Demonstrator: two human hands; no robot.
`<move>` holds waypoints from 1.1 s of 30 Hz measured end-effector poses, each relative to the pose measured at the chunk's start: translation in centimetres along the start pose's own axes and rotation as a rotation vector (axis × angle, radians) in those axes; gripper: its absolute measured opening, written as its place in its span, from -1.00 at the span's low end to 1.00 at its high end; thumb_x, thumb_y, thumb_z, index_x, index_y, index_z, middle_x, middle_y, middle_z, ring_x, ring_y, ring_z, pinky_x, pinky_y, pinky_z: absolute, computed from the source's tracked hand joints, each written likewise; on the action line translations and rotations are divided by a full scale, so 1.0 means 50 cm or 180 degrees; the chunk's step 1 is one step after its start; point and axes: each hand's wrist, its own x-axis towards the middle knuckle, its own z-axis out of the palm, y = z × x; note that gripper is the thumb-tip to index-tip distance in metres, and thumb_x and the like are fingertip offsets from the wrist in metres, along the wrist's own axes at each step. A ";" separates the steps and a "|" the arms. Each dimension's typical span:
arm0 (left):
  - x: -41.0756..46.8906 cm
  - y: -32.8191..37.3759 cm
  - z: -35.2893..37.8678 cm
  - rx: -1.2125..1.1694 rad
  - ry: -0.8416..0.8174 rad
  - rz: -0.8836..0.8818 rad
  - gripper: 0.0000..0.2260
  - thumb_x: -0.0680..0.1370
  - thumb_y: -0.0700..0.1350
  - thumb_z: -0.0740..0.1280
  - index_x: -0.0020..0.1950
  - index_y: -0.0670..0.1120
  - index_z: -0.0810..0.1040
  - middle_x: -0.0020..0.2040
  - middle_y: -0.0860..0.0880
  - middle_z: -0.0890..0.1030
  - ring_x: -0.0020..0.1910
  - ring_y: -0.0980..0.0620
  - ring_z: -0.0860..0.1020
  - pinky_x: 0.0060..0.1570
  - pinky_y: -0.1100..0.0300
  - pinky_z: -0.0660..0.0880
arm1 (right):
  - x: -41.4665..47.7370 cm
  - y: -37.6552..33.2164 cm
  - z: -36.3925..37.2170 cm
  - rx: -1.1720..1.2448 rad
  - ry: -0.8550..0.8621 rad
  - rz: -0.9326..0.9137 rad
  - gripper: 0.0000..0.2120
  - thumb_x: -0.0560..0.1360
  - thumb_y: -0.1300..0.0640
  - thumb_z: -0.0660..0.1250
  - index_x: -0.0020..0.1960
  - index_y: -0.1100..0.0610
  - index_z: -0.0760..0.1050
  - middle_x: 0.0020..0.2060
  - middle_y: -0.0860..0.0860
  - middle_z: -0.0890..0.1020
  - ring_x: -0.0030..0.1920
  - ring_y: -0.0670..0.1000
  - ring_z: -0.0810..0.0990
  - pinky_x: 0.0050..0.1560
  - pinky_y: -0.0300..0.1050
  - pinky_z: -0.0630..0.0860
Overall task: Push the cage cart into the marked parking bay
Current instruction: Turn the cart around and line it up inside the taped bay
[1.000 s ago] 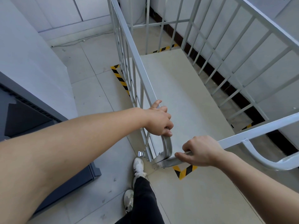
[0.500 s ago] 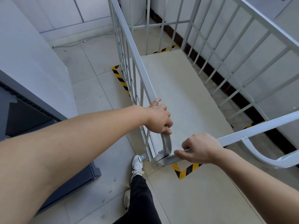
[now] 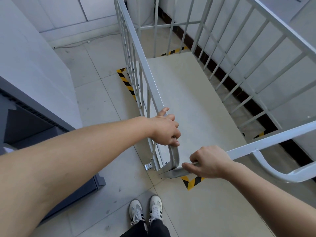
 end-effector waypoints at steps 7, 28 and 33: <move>0.002 0.000 0.001 0.0003 0.0064 0.0020 -0.66 0.60 0.17 0.04 0.09 0.06 0.53 -0.06 0.05 0.39 0.32 -0.07 0.24 0.39 -0.27 -0.26 | 0.001 0.002 0.002 -0.0006 -0.0011 -0.0008 -0.43 0.50 -0.32 0.05 -0.38 0.16 0.27 -0.52 0.06 0.34 -0.47 0.06 0.27 -0.46 -0.08 0.18; 0.007 0.000 0.004 0.0038 0.0047 -0.0128 -0.68 0.59 0.18 0.08 0.03 0.06 0.55 -0.05 0.06 0.43 0.30 -0.05 0.25 0.41 -0.23 -0.27 | 0.002 0.011 0.014 0.0115 0.0070 -0.0293 -0.40 0.53 -0.33 0.00 -0.34 0.13 0.42 -0.49 0.01 0.42 -0.44 0.04 0.39 -0.42 -0.10 0.28; 0.008 0.005 0.001 0.0080 0.0057 -0.0124 -0.68 0.59 0.18 0.07 0.04 0.05 0.54 -0.04 0.05 0.45 0.29 -0.06 0.26 0.41 -0.23 -0.26 | -0.002 0.012 0.009 0.0046 0.0046 -0.0305 -0.43 0.54 -0.31 0.00 -0.37 0.11 0.36 -0.50 0.00 0.39 -0.43 0.05 0.37 -0.42 -0.10 0.25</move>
